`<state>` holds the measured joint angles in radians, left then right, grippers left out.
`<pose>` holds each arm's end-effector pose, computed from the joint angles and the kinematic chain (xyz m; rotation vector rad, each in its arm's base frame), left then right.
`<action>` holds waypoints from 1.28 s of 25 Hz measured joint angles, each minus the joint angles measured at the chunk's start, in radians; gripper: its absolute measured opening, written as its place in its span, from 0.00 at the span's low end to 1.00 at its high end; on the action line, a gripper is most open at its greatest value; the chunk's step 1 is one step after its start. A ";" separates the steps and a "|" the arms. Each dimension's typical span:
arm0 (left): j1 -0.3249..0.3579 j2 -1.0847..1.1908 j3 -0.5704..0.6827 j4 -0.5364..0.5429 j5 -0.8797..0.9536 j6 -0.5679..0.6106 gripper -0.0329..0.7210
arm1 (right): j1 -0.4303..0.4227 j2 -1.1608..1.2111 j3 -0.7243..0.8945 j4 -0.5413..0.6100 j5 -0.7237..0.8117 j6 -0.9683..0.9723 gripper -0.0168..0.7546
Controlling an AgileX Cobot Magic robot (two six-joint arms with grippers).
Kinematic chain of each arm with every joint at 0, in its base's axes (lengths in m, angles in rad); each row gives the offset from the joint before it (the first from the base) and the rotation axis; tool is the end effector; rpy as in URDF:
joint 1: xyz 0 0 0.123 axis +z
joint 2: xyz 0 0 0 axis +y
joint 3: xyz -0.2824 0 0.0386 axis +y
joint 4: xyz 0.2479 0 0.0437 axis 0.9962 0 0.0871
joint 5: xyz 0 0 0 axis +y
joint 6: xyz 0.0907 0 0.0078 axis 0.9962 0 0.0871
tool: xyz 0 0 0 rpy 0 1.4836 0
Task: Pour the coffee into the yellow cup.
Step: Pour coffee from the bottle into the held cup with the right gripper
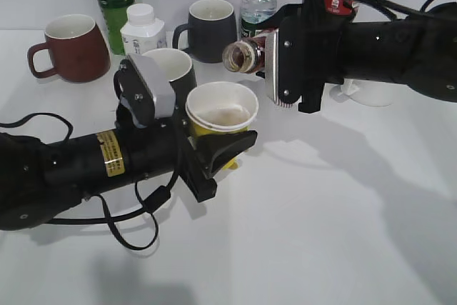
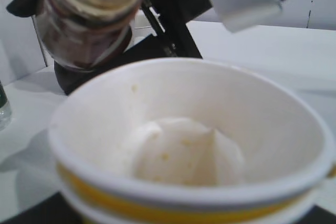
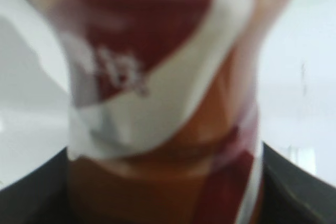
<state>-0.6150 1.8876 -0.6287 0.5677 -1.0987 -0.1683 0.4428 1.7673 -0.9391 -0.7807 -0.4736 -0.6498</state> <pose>0.2374 -0.2210 0.1451 0.9688 1.4742 -0.7947 0.3241 0.1859 0.2063 -1.6609 1.0261 -0.2958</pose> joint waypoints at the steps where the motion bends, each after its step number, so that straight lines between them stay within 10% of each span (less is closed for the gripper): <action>1: 0.000 0.000 0.000 -0.002 -0.001 0.000 0.58 | 0.000 0.000 0.000 -0.001 0.000 -0.016 0.67; 32: 0.000 0.000 0.000 0.056 0.005 0.009 0.58 | 0.000 0.000 0.000 -0.003 0.005 -0.271 0.67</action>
<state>-0.6150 1.8876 -0.6289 0.6239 -1.0935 -0.1596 0.4428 1.7673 -0.9391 -0.7839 -0.4681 -0.9205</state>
